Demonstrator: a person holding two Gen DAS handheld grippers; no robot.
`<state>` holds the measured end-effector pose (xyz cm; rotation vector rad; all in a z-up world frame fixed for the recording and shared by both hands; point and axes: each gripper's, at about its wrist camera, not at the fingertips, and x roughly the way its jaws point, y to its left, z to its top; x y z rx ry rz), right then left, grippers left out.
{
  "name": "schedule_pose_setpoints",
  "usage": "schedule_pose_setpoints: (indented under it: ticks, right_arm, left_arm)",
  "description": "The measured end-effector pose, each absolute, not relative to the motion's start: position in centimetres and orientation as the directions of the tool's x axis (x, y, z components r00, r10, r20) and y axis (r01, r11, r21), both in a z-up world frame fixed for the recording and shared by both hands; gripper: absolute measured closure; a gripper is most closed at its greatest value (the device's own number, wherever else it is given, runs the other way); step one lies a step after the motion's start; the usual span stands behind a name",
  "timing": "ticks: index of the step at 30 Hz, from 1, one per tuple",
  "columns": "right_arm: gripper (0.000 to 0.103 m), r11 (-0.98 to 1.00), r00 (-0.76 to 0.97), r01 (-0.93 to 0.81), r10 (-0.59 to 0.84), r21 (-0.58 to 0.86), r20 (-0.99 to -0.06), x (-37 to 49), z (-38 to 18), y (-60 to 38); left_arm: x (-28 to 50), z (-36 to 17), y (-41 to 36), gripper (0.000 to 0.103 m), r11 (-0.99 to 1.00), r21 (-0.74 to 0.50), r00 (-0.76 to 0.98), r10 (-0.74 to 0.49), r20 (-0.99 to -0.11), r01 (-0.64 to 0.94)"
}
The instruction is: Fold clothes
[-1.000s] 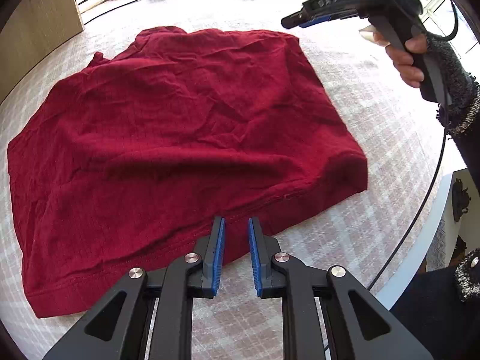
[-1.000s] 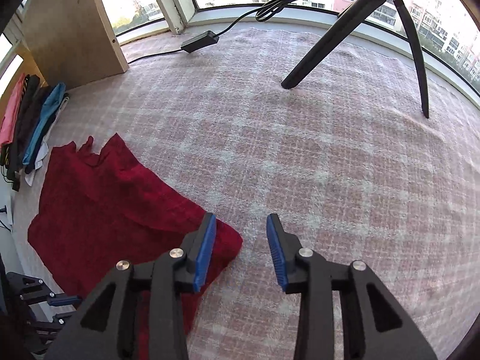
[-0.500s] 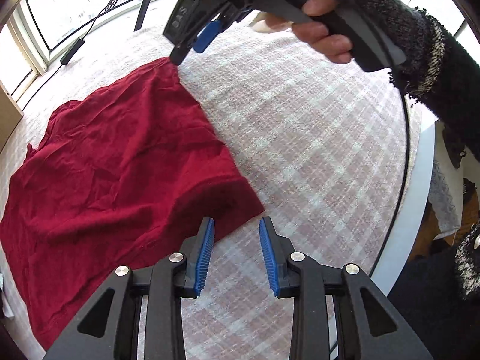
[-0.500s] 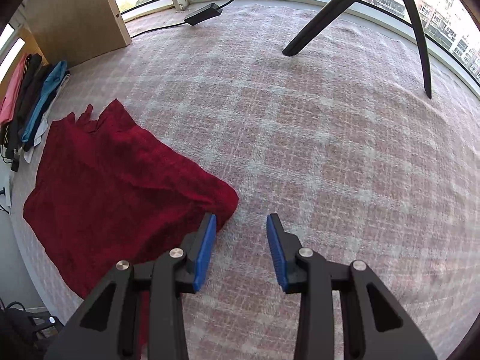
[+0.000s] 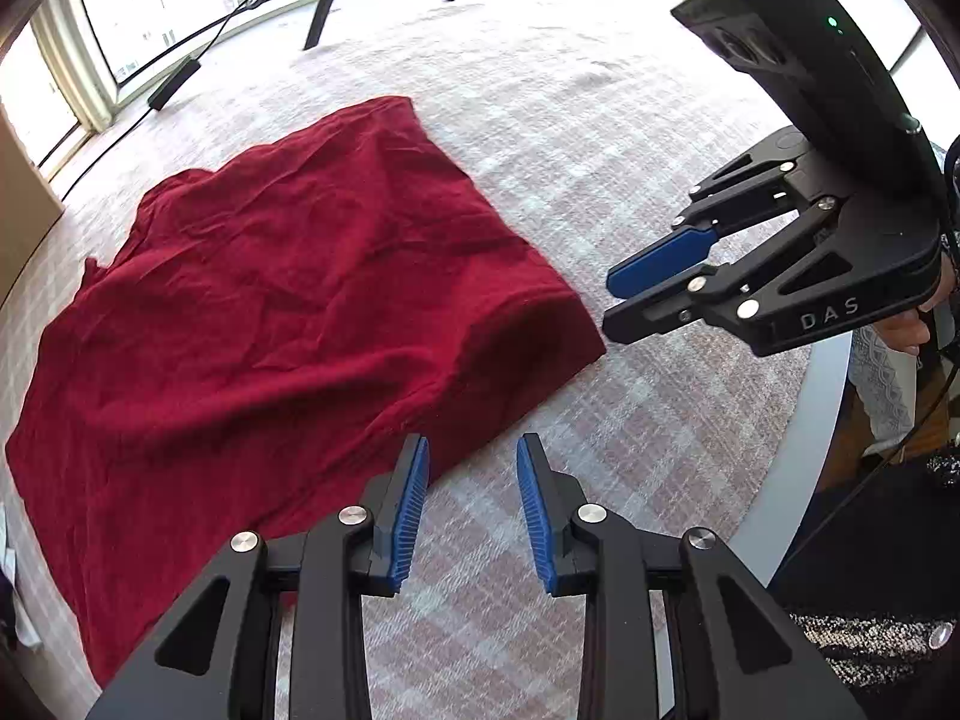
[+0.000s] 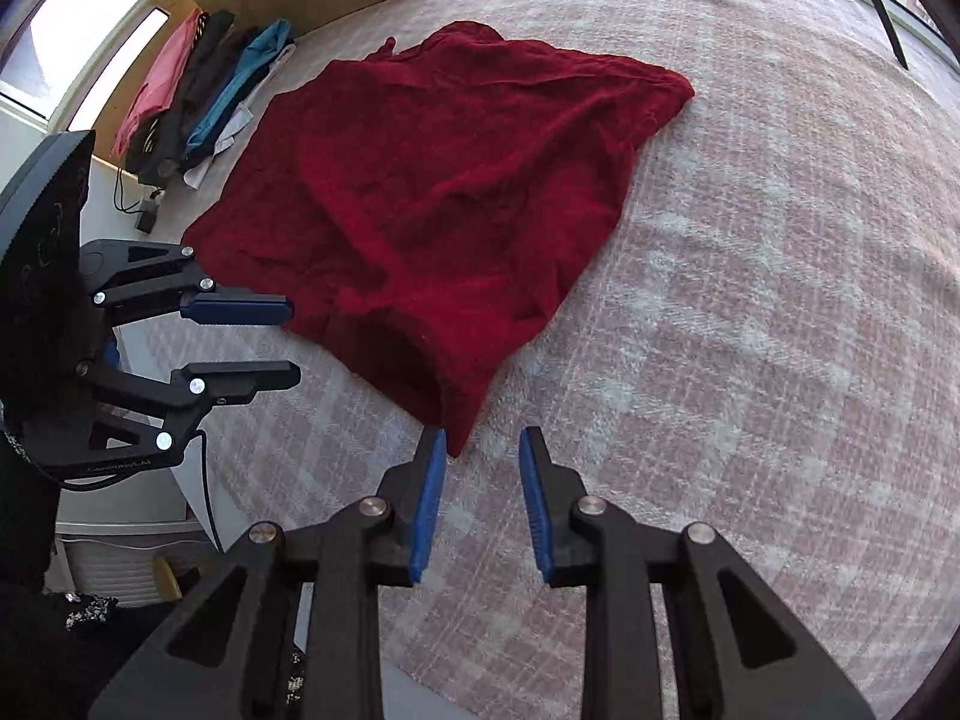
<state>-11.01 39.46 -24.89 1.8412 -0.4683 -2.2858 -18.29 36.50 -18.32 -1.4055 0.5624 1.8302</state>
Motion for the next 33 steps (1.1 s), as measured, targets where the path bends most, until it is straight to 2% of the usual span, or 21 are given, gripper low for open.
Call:
schedule_pose_setpoints:
  ticks: [5,6,7,8,9,10,12,17,20,22,24,26,28,29,33]
  right_arm:
    - [0.078,-0.939,-0.215,-0.063,-0.318,0.338,-0.923,-12.0,-25.7,38.7]
    - [0.081,-0.938,-0.211,-0.065,-0.321,0.341,-0.923,-12.0,-25.8,38.7]
    - [0.090,-0.936,-0.208,-0.067,-0.324,0.344,-0.923,-12.1,-25.8,38.7]
    - [0.093,-0.935,-0.204,-0.069,-0.328,0.347,-0.922,-12.2,-25.9,38.7]
    - [0.093,-0.938,-0.202,-0.073,-0.319,0.339,-0.926,-12.1,-25.9,38.8]
    - [0.093,-0.946,-0.203,-0.078,-0.295,0.316,-0.934,-12.1,-25.8,38.9]
    - [0.094,-0.957,-0.208,-0.087,-0.254,0.277,-0.945,-12.1,-25.5,39.1]
    - [0.093,-0.951,-0.281,-0.094,-0.260,0.296,-0.924,-11.3,-23.2,39.1]
    - [0.085,-0.959,-0.285,-0.007,-0.270,0.283,-0.920,-11.0,-22.8,36.7]
    - [0.072,-0.974,-0.280,0.045,-0.227,0.223,-0.933,-10.8,-22.8,35.4]
    - [0.072,-0.981,-0.277,0.063,-0.192,0.182,-0.941,-11.1,-23.2,34.7]
    - [0.072,-0.984,-0.271,0.063,-0.176,0.165,-0.946,-11.5,-23.8,34.5]
    - [0.071,-0.982,-0.261,0.059,-0.190,0.181,-0.946,-11.9,-24.5,34.8]
    - [0.071,-0.981,-0.252,0.050,-0.196,0.189,-0.948,-12.1,-24.9,35.1]
    - [0.072,-0.966,-0.244,-0.003,-0.249,0.257,-0.937,-12.2,-25.8,36.7]
  left_arm:
    - [-18.4,-20.2,38.9,0.074,-0.572,-0.042,-0.103,0.220,-0.970,-0.819]
    - [-18.5,-20.1,39.0,0.078,-0.563,-0.044,-0.098,0.220,-0.971,-0.826]
    - [-18.7,-20.1,39.0,0.088,-0.557,-0.050,-0.085,0.214,-0.973,-0.829]
    - [-19.1,-20.0,38.8,0.093,-0.559,-0.066,-0.065,0.211,-0.975,-0.827]
    - [-19.5,-20.0,38.6,0.103,-0.563,-0.086,-0.042,0.210,-0.977,-0.822]
    - [-19.9,-19.9,38.3,0.103,-0.566,-0.110,-0.018,0.215,-0.976,-0.817]
    - [-20.4,-19.6,37.9,0.103,-0.567,-0.147,0.017,0.229,-0.973,-0.811]
    - [-20.3,-18.5,37.3,0.103,-0.539,-0.203,0.054,0.279,-0.959,-0.817]
    - [-20.1,-18.7,37.4,0.103,-0.533,-0.169,0.032,0.258,-0.966,-0.829]
    - [-19.9,-18.8,37.4,0.103,-0.527,-0.151,0.017,0.250,-0.968,-0.837]
    - [-19.8,-18.6,37.6,0.103,-0.513,-0.154,0.015,0.264,-0.964,-0.845]
    - [-19.5,-18.3,38.0,0.099,-0.489,-0.171,0.024,0.292,-0.956,-0.855]
    - [-19.2,-18.0,38.4,0.084,-0.466,-0.175,0.025,0.310,-0.950,-0.867]
    - [-19.1,-18.1,38.7,0.081,-0.457,-0.169,0.022,0.309,-0.951,-0.874]
    - [-19.1,-19.2,39.8,0.078,-0.450,-0.110,-0.016,0.266,-0.964,-0.886]
